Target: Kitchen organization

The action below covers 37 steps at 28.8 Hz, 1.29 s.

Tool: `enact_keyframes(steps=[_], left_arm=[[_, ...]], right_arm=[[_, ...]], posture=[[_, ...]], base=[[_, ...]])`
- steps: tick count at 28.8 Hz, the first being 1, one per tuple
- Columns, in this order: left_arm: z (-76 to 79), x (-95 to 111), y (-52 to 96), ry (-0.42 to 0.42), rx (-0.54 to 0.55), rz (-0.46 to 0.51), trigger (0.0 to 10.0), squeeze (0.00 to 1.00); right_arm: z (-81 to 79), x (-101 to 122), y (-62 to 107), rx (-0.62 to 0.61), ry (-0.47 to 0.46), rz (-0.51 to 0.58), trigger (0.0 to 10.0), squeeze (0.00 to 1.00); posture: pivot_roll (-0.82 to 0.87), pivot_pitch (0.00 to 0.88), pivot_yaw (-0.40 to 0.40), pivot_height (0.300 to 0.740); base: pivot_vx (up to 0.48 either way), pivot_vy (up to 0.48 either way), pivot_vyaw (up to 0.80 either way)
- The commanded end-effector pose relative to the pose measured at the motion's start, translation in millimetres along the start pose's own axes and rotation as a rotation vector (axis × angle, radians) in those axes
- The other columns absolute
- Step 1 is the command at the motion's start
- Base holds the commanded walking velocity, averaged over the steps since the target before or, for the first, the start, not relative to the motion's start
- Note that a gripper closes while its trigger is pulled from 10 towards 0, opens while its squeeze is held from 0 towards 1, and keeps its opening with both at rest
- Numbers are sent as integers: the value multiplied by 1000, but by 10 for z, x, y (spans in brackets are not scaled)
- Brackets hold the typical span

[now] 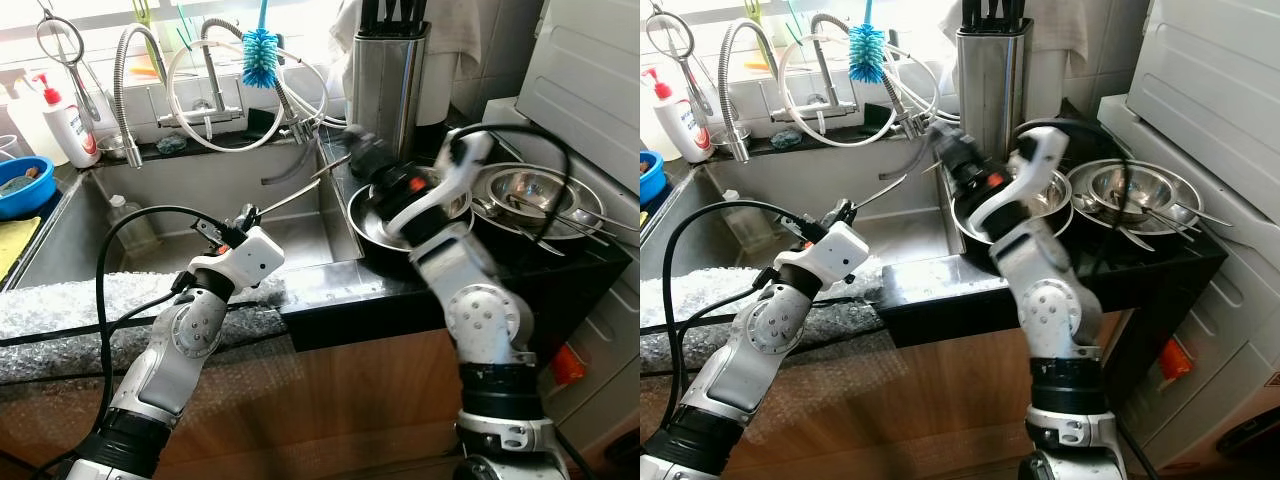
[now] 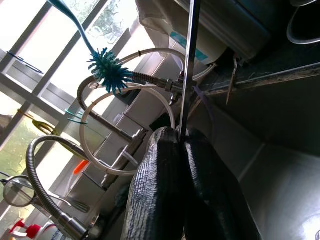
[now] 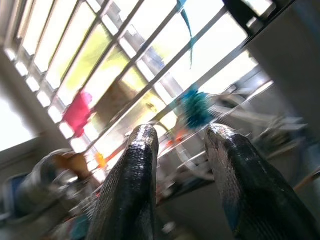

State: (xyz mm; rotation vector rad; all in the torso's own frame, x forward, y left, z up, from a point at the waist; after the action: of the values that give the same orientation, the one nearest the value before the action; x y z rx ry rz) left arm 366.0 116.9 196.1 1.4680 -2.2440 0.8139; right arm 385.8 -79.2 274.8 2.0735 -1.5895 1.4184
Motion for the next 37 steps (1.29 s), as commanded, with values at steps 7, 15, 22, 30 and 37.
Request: enact_keyframes(steps=[7, 15, 22, 30, 37], left_arm=[[-227, -242, -8, 237, 158, -119, 4235, 0], [-411, -583, 76, 540, 324, -242, 10000, 0], [-413, -697, 95, 688, 378, -274, 10000, 0], [-353, -768, 89, 866, 425, -291, 10000, 0], [-387, -771, 13, 902, 442, -281, 10000, 0]], right_arm=[[85, 167, 104, -112, 396, 81, 10000, 0], [493, -51, 730, -297, 642, 32, 10000, 0], [597, -280, 1068, -346, 753, -57, 10000, 0], [995, -755, 1669, -486, 771, -267, 10000, 0], [1228, -1105, 2053, -565, 745, -411, 10000, 0]], posture=[[28, 0, 93, 740], [11, 0, 98, 740], [9, 0, 96, 740], [0, 0, 92, 740], [5, 0, 91, 740]], base=[[0, 0, 0], [0, 0, 0], [0, 0, 0], [0, 0, 0], [0, 0, 0]])
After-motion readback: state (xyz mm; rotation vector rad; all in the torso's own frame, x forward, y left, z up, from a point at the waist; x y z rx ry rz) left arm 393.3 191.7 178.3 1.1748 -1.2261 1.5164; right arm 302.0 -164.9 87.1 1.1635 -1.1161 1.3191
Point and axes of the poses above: a point about 5 cm out from each wrist's last joint towards the gripper, its own y axis pointing back from the gripper into the wrist, its own x axis along the axis of the wrist's last joint, z = x × y, the point moved 6 cm from there along -y, pointing out of the wrist towards the gripper, and after that the axes turned 4 degrees about -y, right-handed, at the moved point
